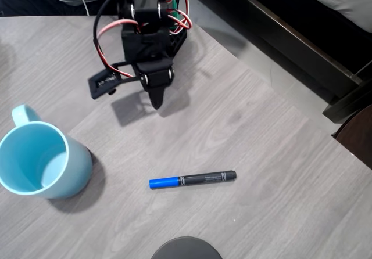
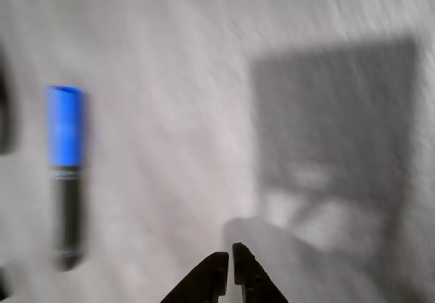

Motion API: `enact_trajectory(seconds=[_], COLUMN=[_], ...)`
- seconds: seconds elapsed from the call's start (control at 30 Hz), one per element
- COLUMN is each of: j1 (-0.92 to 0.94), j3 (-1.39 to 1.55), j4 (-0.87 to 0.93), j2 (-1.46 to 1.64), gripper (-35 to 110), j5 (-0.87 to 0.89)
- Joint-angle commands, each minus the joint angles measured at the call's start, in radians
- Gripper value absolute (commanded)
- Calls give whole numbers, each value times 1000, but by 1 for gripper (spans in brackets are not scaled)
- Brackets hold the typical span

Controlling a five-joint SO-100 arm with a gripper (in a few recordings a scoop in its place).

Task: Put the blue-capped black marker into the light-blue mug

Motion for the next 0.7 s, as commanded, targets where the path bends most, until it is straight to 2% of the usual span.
enact_trajectory(seconds=[0.0, 0.1, 0.2, 0.3, 0.53, 0.67], j1=[-12, -40, -72, -124, -235, -273], j3=[-210, -525, -920, -1178, -1445, -1485], j4=[-29, -14, 87, 109, 35, -2], j2=[-89, -462, -879, -1209, -1674, -1812], gripper=[0, 0, 0, 0, 0, 16], j5=[-2, 55, 144, 247, 425, 476])
